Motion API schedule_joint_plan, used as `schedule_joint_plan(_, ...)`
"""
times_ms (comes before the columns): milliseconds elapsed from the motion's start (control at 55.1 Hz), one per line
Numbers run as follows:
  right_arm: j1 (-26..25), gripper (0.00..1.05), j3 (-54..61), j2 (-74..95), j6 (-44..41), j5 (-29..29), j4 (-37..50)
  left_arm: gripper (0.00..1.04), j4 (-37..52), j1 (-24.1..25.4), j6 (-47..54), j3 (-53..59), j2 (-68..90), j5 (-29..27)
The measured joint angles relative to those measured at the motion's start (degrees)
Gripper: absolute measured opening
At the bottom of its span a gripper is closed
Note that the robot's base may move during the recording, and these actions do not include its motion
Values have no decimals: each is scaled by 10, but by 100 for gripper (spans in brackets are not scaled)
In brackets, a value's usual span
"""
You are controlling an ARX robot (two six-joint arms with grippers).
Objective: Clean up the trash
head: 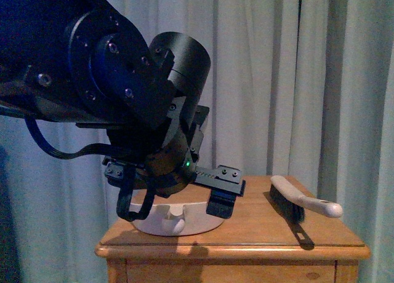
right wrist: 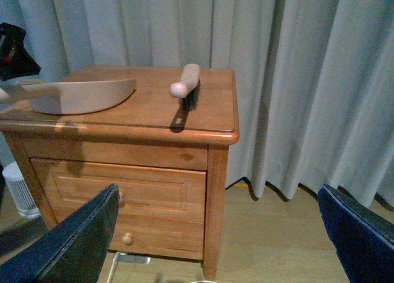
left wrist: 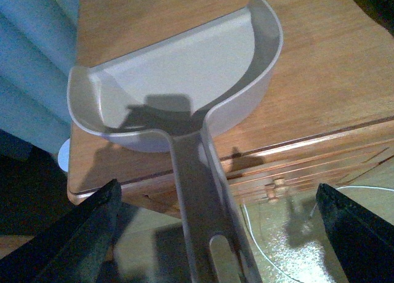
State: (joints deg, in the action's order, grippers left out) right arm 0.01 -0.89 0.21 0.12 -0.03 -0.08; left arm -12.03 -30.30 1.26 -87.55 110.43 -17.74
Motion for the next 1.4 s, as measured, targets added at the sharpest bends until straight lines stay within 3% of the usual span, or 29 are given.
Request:
schedule_joint_plan(781,0,97,0,0,0,0,0,97,1,18,25,-21,52,-23)
schedule_joint_plan(1344,0,97,0,0,0,0,0,97,1,20,25,-5,56,-4)
schedule_joint_plan(1398,0,97,0,0,0,0,0,93,1,20,24,-4,56,-4)
